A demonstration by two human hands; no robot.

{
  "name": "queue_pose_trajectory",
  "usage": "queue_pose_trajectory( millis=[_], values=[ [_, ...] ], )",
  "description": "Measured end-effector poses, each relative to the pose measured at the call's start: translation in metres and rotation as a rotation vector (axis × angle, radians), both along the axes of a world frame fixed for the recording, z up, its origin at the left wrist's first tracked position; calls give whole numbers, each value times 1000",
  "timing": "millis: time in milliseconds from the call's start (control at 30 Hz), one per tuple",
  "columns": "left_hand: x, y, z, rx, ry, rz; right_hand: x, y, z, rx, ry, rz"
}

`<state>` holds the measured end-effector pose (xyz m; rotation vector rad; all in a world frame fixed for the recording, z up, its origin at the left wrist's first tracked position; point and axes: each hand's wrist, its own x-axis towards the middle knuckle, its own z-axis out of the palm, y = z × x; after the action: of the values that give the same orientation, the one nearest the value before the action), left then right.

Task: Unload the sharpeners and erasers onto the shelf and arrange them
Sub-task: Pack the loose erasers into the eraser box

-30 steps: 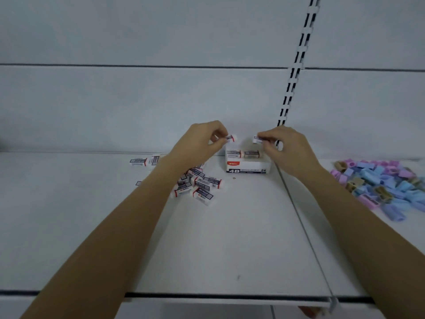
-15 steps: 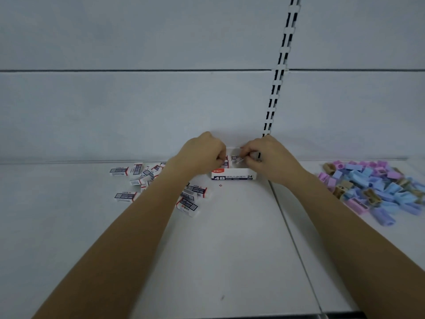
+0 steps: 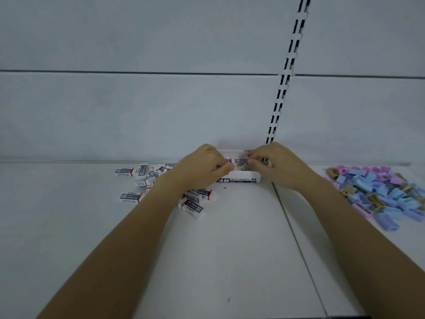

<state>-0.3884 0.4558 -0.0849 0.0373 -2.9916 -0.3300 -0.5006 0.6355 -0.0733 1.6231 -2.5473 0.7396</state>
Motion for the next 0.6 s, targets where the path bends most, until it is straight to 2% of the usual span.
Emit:
queue_pose_trajectory(
  millis=[267,400,600],
  values=[
    [2,4,0,19,47,-16,2,9,12,-31,40,-12],
    [2,2,0,22,52,-30,2,8,10,67,51,57],
    [2,1,-1,22,59,-37,8,15,21,206,-53,60]
  ],
)
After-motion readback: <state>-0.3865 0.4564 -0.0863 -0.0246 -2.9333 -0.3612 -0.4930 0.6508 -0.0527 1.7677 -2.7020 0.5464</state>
